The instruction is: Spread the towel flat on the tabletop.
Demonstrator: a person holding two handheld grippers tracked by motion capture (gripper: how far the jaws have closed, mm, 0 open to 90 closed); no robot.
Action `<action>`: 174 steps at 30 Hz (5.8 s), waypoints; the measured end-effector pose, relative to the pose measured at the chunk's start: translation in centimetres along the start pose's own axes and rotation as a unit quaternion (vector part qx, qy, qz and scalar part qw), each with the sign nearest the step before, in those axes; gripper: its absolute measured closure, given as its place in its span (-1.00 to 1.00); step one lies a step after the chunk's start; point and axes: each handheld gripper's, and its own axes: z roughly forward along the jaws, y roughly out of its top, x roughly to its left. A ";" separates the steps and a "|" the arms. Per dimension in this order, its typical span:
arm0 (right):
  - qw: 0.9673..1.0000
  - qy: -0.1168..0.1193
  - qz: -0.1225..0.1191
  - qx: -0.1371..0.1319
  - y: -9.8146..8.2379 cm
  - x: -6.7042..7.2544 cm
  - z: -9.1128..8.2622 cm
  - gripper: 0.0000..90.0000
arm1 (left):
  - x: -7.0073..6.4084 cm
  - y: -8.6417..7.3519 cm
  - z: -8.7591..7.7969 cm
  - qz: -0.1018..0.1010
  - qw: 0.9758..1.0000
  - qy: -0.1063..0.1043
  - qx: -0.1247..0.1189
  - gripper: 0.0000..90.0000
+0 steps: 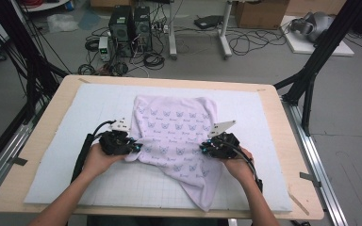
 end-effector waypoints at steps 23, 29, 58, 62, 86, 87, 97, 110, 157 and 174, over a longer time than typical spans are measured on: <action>0.996 0.075 -0.033 -0.032 -2.7 6.8 0.2 0.11 | -2.5 -2.8 -1.4 0.070 0.997 -0.011 -0.001 0.51; 0.995 0.092 -0.026 -0.032 -2.6 6.0 0.8 0.89 | -2.5 -2.9 -1.6 0.070 0.997 -0.020 0.004 0.76; 0.989 0.109 -0.057 -0.080 -1.2 8.2 -3.1 0.29 | -5.6 -5.5 -6.0 0.111 0.992 -0.063 -0.014 0.15; 0.993 0.096 -0.061 -0.024 -1.8 7.5 -0.4 0.22 | -4.8 -5.7 -3.2 0.112 0.991 -0.068 0.020 0.30; 0.987 0.129 -0.074 -0.063 -3.0 10.0 -5.9 0.42 | -6.6 -6.6 -6.6 0.133 0.989 -0.066 -0.007 0.30; 0.987 0.129 -0.075 -0.059 -3.0 9.8 -5.2 0.37 | -6.2 -6.6 -6.0 0.129 0.989 -0.066 -0.001 0.30; 0.989 0.136 -0.060 -0.014 -3.7 9.1 -1.0 0.26 | -6.4 -8.0 -5.3 0.135 0.988 -0.071 0.031 0.94; 0.995 0.083 -0.037 -0.050 -3.0 6.1 -2.9 0.27 | -4.4 -6.2 -6.5 0.098 0.995 -0.008 -0.022 0.44; 0.985 0.155 -0.037 -0.072 -5.4 8.2 -3.8 0.54 | -2.2 -6.7 -5.3 0.051 0.998 0.010 -0.021 0.61; 0.991 0.089 0.022 -0.095 -3.3 2.7 -2.2 0.01 | 0.0 -4.9 -4.3 0.010 0.997 0.026 -0.071 0.19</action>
